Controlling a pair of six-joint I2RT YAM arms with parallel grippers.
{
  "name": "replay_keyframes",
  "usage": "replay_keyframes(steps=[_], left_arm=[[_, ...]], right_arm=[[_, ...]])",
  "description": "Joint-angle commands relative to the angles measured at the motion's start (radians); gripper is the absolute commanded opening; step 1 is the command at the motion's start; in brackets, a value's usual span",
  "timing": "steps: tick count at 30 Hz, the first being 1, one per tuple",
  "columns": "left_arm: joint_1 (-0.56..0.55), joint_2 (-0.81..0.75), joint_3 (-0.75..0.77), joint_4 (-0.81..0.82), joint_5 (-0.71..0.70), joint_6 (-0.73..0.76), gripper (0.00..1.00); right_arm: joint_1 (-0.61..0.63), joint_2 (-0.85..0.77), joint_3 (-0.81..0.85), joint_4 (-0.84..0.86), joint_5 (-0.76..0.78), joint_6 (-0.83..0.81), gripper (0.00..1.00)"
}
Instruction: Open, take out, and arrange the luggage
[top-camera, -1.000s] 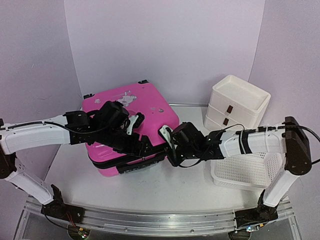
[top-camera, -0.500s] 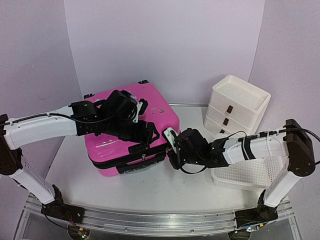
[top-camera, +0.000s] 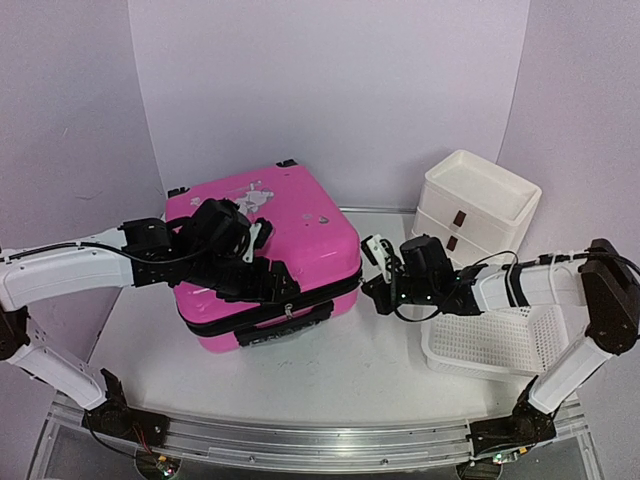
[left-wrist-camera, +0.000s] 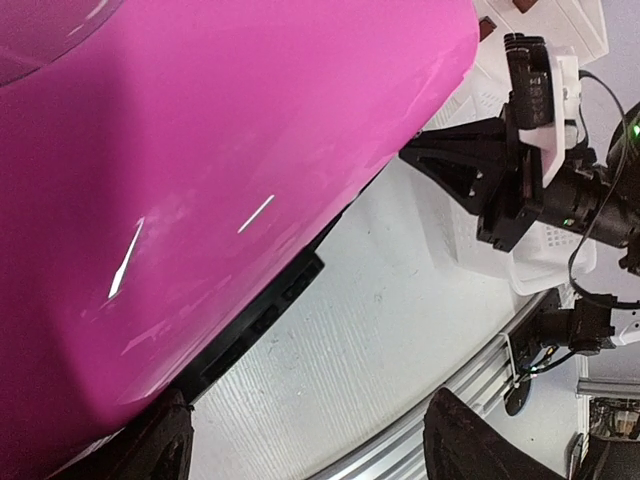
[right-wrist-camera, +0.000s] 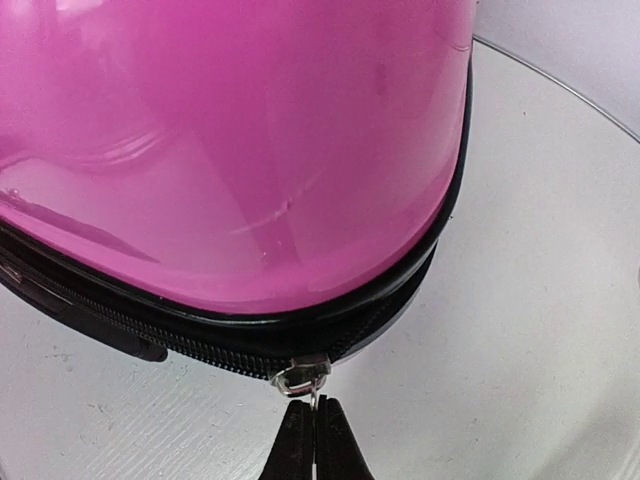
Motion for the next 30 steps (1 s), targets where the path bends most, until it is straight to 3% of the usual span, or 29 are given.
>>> replay_keyframes(steps=[1, 6, 9, 12, 19, 30], left_arm=[[0.101, 0.010, -0.027, -0.183, -0.245, 0.019, 0.80], [0.102, 0.013, -0.001, -0.205, -0.223, 0.039, 0.81], [0.102, 0.024, 0.053, -0.214, -0.156, 0.079, 0.84], [0.098, 0.013, 0.115, -0.217, -0.070, 0.130, 0.91], [0.097, 0.041, 0.377, -0.336, 0.066, 0.241, 0.95], [0.098, 0.266, 0.771, -0.399, 0.060, 0.358, 0.94]], right_arm=[[-0.162, 0.015, 0.060, -0.026, -0.078, -0.032, 0.00], [-0.263, 0.120, 0.177, -0.015, -0.294, -0.123, 0.00], [-0.268, 0.167, 0.222, -0.021, -0.490, -0.194, 0.00], [-0.243, 0.169, 0.193, 0.069, -0.576, -0.173, 0.00], [-0.095, 0.154, 0.184, 0.126, -0.554, -0.212, 0.00], [0.228, 0.188, 0.289, 0.099, -0.386, -0.154, 0.00]])
